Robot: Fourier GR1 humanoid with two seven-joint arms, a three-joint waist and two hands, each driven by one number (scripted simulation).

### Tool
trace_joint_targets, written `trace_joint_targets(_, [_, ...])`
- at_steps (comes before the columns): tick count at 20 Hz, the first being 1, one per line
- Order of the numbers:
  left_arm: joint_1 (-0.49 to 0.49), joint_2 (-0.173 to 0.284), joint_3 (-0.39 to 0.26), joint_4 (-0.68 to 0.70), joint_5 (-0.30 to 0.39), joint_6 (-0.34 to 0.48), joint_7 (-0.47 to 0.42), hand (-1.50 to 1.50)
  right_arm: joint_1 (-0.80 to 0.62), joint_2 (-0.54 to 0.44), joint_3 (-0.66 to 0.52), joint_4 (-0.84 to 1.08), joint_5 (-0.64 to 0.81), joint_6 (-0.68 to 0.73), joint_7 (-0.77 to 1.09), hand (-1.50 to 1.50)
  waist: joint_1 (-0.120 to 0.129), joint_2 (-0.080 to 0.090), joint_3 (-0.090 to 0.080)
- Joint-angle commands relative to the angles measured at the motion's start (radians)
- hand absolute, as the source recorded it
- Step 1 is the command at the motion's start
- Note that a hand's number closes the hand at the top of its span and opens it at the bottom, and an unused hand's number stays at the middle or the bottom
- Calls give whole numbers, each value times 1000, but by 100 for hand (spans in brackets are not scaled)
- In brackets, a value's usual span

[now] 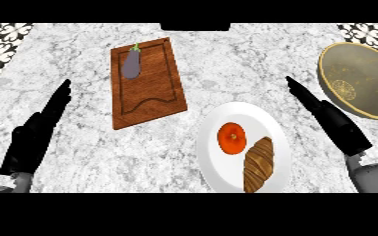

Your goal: Pick the squash from the plate and place it in the bowl

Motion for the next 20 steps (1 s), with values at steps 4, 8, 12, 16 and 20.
trace_joint_targets(4, [-85, -163, -16, 4, 29, 36, -66, 0, -26, 85, 250, -54, 61, 181, -60, 150, 7, 10, 9])
trace_joint_targets(8, [-70, -245, -28, 15, 72, 56, -79, 0, -44, 122, 224, -125, 339, -123, -174, 150, -40, -5, 11])
trace_joint_targets(12, [-96, -281, -41, 22, 54, 71, -91, 0, 126, 300, 179, -33, 77, -112, -422, -150, -25, 11, 15])
trace_joint_targets(16, [-124, -320, -39, 115, 40, 43, -140, 0, 196, 283, 200, -71, 129, -98, -620, -150, -20, 6, 11])
trace_joint_targets(20, [-144, -340, 3, 167, 52, -2, -164, 0, 124, 231, 109, -275, 133, -104, -394, -150, -16, 5, 9])
